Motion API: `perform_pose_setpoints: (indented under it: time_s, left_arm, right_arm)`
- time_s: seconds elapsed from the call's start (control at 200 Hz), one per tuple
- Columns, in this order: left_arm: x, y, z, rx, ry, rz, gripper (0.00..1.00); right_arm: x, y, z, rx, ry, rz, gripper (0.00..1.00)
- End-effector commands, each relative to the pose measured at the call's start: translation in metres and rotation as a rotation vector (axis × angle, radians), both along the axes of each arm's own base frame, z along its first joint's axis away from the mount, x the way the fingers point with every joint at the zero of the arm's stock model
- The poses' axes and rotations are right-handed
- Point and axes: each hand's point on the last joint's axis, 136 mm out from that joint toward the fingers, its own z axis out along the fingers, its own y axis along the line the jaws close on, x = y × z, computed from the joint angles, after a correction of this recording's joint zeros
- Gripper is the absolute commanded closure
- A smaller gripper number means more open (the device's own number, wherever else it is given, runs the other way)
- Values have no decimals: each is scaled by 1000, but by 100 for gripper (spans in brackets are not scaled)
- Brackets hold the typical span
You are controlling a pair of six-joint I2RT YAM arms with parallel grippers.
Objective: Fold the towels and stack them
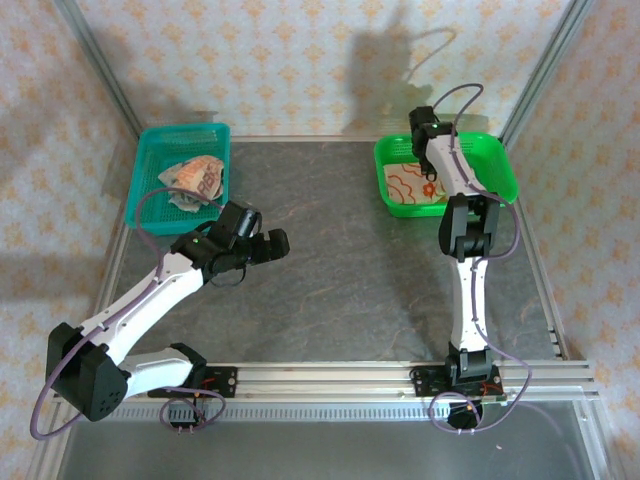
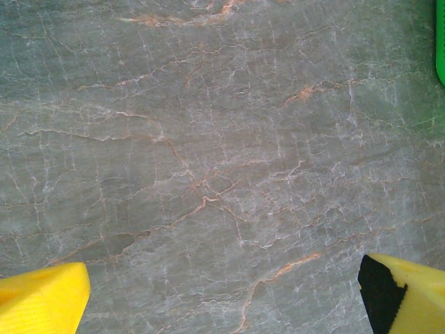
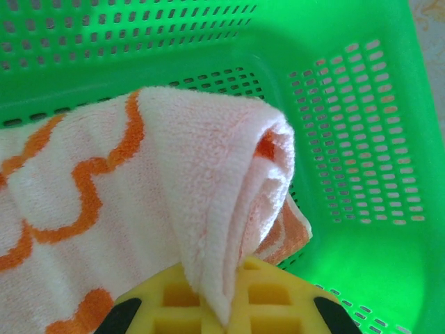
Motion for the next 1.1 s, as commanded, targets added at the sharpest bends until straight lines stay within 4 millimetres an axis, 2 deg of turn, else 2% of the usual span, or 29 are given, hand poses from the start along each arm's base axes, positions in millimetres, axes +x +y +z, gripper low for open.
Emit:
perform_pose_setpoints:
  time_s: [0.0, 0.075, 0.165, 0.19, 0.25, 0.28, 0.34, 0.38, 0.52, 0.57, 0.585, 0.616, 0.751, 0.811, 0.826, 0.991, 1.096]
  left_arm:
    - [-2, 6, 3, 17, 18, 11, 0]
    - [-1, 5, 4, 16, 18, 10, 0]
    - [-2, 5, 4, 14, 19, 8, 0]
    - [-2, 5, 5, 15, 18, 9, 0]
    - [-3, 6, 5, 14, 22, 8, 0]
    - [-4, 6, 4, 14, 24, 7, 0]
    - [-5, 7, 4, 18, 28, 6, 0]
    - [-6, 7, 4, 21, 29, 7, 0]
    - [-6, 15, 5, 48, 16, 24, 0]
    - [-4, 19, 5, 59, 12, 34, 0]
    - [-3, 20, 6, 62, 11, 37, 0]
    - [-1, 23, 6, 71, 11, 42, 0]
    - [13, 50, 8, 140, 13, 101, 0]
    - [23, 64, 13, 192, -9, 126, 0]
    - [26, 67, 16, 210, -19, 119, 0]
    - [65, 108, 30, 359, -73, 188, 0]
    - [93, 139, 26, 409, -53, 275, 0]
  right_arm:
    - [4, -7, 23, -21, -57, -26, 100]
    - [6, -8, 21, 2, -64, -29, 100]
    - [8, -14, 13, 39, -63, -36, 86]
    - [9, -16, 12, 41, -65, -36, 80]
    - [12, -20, 9, 52, -67, -37, 52]
    - [12, -23, 9, 53, -72, -42, 42]
    - [11, -28, 12, 37, -79, -57, 26]
    - [10, -31, 15, 32, -84, -64, 20]
    - [6, -30, 30, 54, -114, -75, 19]
    - [3, -28, 35, 74, -126, -80, 14]
    - [2, -27, 38, 83, -132, -81, 10]
    - [0, -25, 41, 104, -140, -80, 9]
    - [-15, -8, 54, 235, -183, -80, 7]
    - [-24, 1, 60, 300, -216, -84, 4]
    - [-27, 3, 62, 317, -227, -84, 0]
    - [-61, 27, 77, 417, -297, -61, 1]
    - [-86, 43, 85, 456, -319, -44, 1]
